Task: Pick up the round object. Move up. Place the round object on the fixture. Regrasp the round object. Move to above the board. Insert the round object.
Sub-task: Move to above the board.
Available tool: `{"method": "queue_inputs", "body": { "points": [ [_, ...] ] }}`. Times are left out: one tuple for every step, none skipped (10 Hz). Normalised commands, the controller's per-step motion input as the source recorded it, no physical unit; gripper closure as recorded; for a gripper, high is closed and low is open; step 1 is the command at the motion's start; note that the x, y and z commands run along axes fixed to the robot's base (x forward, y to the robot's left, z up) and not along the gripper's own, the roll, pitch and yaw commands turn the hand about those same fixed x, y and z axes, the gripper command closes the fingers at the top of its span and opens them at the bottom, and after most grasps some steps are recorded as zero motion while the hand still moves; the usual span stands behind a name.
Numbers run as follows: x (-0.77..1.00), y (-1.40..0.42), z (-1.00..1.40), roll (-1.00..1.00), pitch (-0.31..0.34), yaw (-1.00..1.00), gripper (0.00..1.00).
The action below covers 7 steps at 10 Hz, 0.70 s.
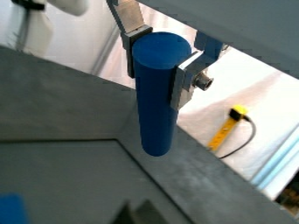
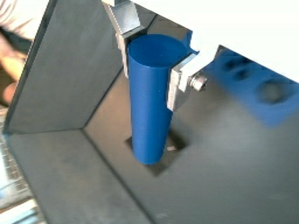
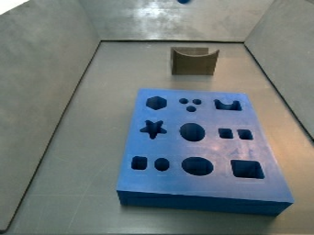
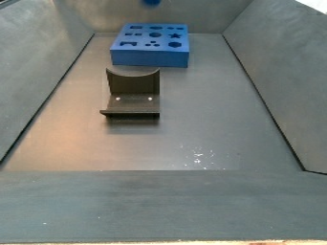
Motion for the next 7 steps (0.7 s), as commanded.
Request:
{"method": "queue_inputs", "body": {
  "points": [
    [-1.0, -0.64, 0.68, -1.0, -0.045, -0.13, 1.0],
    [-0.66, -0.35, 0.41, -1.0, -0.051, -0.13, 1.0],
    [-0.41, -0.17, 0.22, -1.0, -0.044, -0.14, 1.0],
    [-0.25, -0.08, 0.12, -1.0, -0.032, -0.14, 1.0],
    [-0.16, -0.04, 0.07, -1.0, -0.027, -0.14, 1.0],
    [-0.11, 0.0, 0.04, -1.0, -0.022, -0.14, 1.0],
    [-0.1, 0.03, 0.03, -1.0, -0.025, -0.14, 1.0]
  ]
}}
